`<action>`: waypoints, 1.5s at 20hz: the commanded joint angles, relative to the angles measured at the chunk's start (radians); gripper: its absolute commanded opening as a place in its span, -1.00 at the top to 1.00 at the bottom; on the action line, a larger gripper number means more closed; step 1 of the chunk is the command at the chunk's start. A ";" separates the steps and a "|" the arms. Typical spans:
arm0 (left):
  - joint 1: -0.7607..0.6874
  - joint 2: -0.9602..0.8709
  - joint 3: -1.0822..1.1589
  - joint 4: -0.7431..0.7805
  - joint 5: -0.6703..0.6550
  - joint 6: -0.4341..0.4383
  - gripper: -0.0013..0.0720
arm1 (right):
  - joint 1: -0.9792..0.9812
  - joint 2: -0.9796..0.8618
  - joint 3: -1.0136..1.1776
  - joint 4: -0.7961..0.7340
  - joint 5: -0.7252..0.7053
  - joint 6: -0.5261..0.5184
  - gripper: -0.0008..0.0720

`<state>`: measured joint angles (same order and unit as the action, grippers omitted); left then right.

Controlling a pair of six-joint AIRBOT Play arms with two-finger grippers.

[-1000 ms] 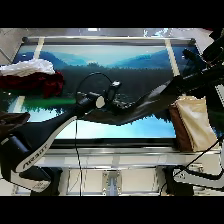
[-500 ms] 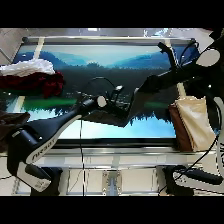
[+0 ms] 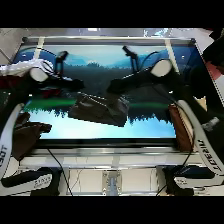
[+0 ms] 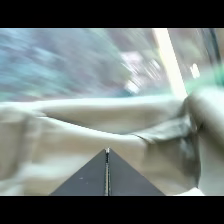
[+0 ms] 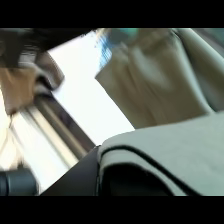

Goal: Fold the shirts.

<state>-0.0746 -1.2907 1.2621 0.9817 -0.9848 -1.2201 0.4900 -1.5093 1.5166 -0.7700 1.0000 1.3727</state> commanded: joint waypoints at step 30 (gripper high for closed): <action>0.143 0.122 -0.002 0.013 -0.109 0.002 0.94 | -0.249 -0.253 -0.384 0.269 -0.034 -0.081 -0.54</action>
<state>0.0681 -1.1694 1.2602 0.9951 -1.0939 -1.2186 0.1928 -1.7489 1.1404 -0.5396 1.0580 1.3041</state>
